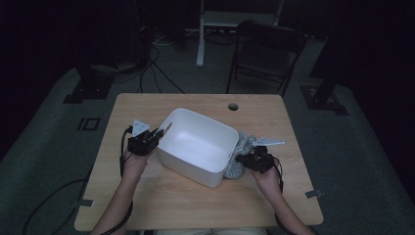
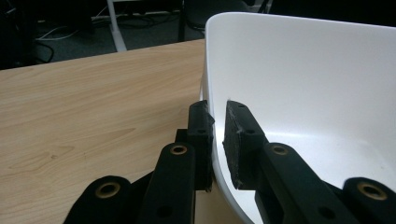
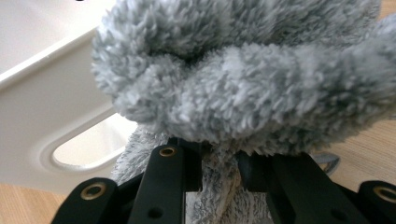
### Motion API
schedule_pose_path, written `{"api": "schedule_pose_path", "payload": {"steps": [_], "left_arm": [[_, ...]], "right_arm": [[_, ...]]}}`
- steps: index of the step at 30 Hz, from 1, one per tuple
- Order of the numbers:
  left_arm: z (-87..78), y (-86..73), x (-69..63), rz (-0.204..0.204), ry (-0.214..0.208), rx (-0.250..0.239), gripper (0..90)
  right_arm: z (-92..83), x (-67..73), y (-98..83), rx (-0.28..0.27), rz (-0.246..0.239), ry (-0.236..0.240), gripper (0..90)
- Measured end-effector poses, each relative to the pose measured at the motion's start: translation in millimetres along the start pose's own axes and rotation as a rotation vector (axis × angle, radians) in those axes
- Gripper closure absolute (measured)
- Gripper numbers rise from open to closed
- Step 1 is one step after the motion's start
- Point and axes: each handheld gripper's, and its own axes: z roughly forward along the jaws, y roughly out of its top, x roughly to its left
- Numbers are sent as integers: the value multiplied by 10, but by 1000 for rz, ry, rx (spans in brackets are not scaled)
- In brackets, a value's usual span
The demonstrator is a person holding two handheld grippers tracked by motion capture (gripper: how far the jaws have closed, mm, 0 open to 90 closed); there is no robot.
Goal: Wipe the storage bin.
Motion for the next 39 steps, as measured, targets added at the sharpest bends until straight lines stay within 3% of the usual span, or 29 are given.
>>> {"api": "schedule_pose_path", "payload": {"steps": [15, 20, 25, 33, 39], "left_arm": [[21, 1, 6, -1, -10, 2, 810], [19, -17, 31, -27, -21, -16, 810], [19, -13, 27, -23, -9, -15, 809], [19, -15, 8, -27, 16, -19, 811], [20, -13, 1, -34, 23, -19, 814]], "right_arm": [[151, -74, -74, 50, 25, -24, 739], [277, -146, -130, 85, 44, -43, 739], [379, -207, -167, 111, 62, -50, 737], [291, -184, -149, 101, 55, -40, 736], [17, -25, -98, 59, 20, 24, 736]]}}
